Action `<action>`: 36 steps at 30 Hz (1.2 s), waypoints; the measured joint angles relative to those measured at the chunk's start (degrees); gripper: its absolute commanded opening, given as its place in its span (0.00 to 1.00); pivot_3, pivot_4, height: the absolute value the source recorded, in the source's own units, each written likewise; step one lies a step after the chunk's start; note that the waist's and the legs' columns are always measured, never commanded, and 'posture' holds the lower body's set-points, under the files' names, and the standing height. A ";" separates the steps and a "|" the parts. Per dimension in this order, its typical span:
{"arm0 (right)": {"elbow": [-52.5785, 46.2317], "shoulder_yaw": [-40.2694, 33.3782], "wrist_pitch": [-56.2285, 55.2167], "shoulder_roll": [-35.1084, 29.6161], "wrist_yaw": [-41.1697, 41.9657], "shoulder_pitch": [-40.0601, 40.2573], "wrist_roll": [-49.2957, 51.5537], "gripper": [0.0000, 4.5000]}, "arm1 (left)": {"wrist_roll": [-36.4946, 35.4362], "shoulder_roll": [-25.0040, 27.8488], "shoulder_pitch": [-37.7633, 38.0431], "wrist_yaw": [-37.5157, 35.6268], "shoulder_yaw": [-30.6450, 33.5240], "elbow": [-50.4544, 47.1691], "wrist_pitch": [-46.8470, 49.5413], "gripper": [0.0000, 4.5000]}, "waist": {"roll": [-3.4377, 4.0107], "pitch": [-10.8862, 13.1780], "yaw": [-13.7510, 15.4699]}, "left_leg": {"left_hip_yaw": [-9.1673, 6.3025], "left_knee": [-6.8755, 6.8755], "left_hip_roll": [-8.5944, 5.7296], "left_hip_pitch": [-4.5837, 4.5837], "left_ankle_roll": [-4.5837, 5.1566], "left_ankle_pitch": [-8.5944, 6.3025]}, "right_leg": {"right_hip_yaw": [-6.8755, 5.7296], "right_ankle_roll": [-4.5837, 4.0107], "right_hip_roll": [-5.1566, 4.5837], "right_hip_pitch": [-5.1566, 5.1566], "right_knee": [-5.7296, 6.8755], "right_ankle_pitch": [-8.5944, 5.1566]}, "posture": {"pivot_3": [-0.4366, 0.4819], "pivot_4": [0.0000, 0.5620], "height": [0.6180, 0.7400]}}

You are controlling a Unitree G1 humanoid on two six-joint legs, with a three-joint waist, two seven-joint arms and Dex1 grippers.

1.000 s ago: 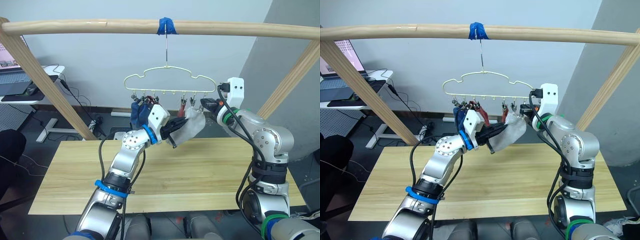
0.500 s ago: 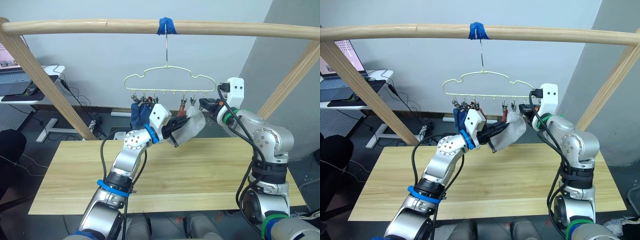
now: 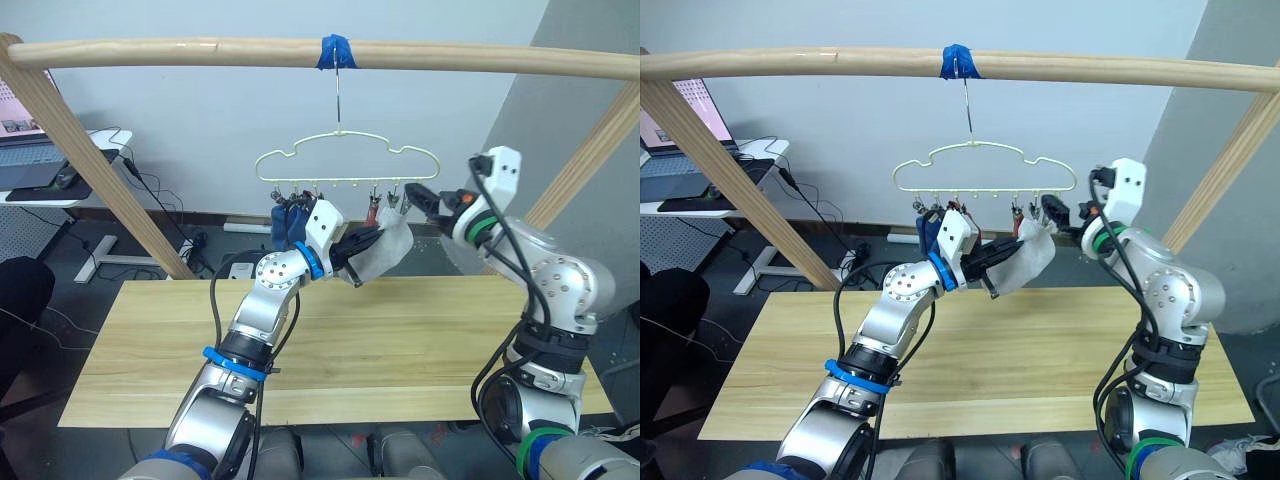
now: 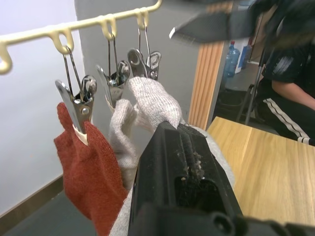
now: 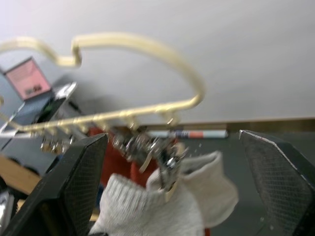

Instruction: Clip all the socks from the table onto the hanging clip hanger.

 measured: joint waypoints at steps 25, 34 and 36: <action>3.22 18.08 -35.32 -16.54 20.71 37.70 -16.90 1.00 | -11.57 19.29 32.06 -0.86 20.05 -12.19 21.48 0.99 | -0.12 0.20 -0.10 | -0.08 -0.07 -0.03 0.35 0.00 -0.01 | -0.02 0.24 -0.09 0.39 -0.13 -0.22 | 0.51 0.23 1.00; 8.92 17.96 -43.31 -12.20 20.62 43.10 -19.63 1.00 | -11.11 19.72 37.74 8.03 23.91 -19.51 25.02 0.99 | -0.40 0.29 3.50 | 0.10 0.01 0.01 0.62 0.01 0.03 | 0.11 0.18 -0.10 0.62 -0.18 -0.23 | 0.55 0.21 1.00; 9.73 17.35 -44.14 -11.82 19.84 43.46 -20.34 1.00 | -11.19 19.39 37.75 8.36 24.11 -19.49 24.73 0.99 | -0.42 0.28 3.52 | 0.15 -0.02 0.01 0.61 0.01 0.03 | 0.15 0.19 -0.11 0.61 -0.19 -0.24 | 0.55 0.21 1.00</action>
